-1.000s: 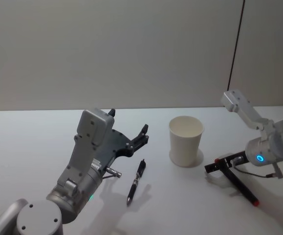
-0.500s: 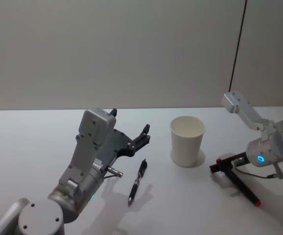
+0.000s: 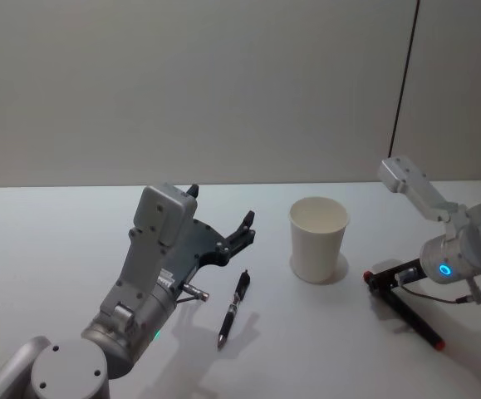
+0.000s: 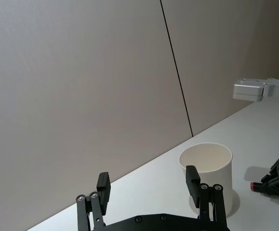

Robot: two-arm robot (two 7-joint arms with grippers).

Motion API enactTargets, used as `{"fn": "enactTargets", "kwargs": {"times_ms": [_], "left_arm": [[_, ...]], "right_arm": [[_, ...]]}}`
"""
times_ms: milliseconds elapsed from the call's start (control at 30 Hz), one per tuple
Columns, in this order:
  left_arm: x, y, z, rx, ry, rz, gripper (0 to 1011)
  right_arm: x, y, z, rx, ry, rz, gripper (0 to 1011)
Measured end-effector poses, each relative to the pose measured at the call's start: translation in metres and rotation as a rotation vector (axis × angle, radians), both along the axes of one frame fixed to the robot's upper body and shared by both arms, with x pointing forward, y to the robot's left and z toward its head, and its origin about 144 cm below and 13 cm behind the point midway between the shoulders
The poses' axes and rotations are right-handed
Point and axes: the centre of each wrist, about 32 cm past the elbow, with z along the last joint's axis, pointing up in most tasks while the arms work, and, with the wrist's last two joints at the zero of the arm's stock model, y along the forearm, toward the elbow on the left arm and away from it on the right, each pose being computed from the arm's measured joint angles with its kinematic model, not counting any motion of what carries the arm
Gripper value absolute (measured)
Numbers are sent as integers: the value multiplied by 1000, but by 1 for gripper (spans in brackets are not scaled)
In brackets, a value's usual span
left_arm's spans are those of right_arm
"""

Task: Place the pen into the pen holder.

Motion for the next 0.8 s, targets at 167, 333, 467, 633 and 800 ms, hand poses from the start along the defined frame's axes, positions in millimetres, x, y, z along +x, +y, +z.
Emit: {"fn": "enactTargets", "kwargs": {"times_ms": [167,333,467,633,800], "left_arm": [[0,0,0,0,0,0,1000],[0,0,0,0,0,0,1000],[0,0,0,0,0,0,1000],[0,0,0,0,0,0,1000],[0,0,0,0,0,0,1000]], "right_arm": [[0,-1,1,-2,-2,-2,165],[0,-2,2,-2,-7,-3,165],[-2,-3,3,-3,-23,-1,165],[-6,-4,5,1,-61,3,165],[-10,-5,7,6,-109,7,165]]}}
